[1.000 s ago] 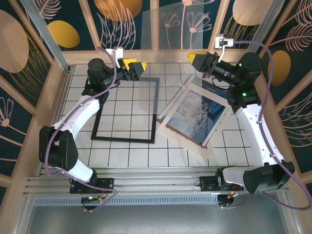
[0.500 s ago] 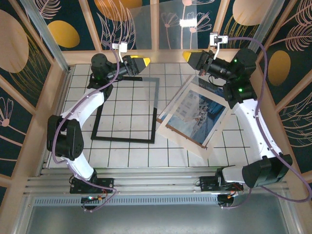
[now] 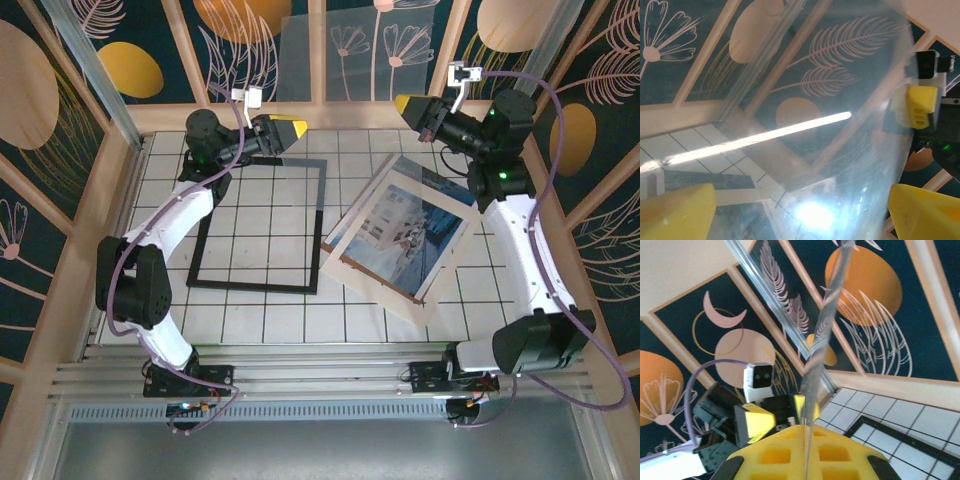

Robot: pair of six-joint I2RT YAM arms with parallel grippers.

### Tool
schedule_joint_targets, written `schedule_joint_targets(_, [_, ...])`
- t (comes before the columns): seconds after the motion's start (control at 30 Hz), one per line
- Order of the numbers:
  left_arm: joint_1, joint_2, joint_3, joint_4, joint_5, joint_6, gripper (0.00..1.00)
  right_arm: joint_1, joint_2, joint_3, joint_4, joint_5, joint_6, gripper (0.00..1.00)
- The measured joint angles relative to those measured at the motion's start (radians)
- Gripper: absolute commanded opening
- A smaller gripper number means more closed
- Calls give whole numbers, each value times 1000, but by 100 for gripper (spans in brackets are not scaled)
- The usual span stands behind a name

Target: Put the photo into the frame

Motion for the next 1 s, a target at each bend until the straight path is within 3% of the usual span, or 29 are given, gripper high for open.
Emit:
schedule_joint_targets(0.27, [6, -12, 0, -34, 8, 31, 61, -15, 19, 0, -31, -4, -61, 0])
schedule_joint_targets(0.53, [6, -26, 0, -68, 26, 55, 58, -57, 36, -3, -61, -22, -88, 0])
schedule_joint_targets(1.0, [6, -48, 0, -68, 30, 60, 37, -71, 37, -89, 101, -56, 52, 0])
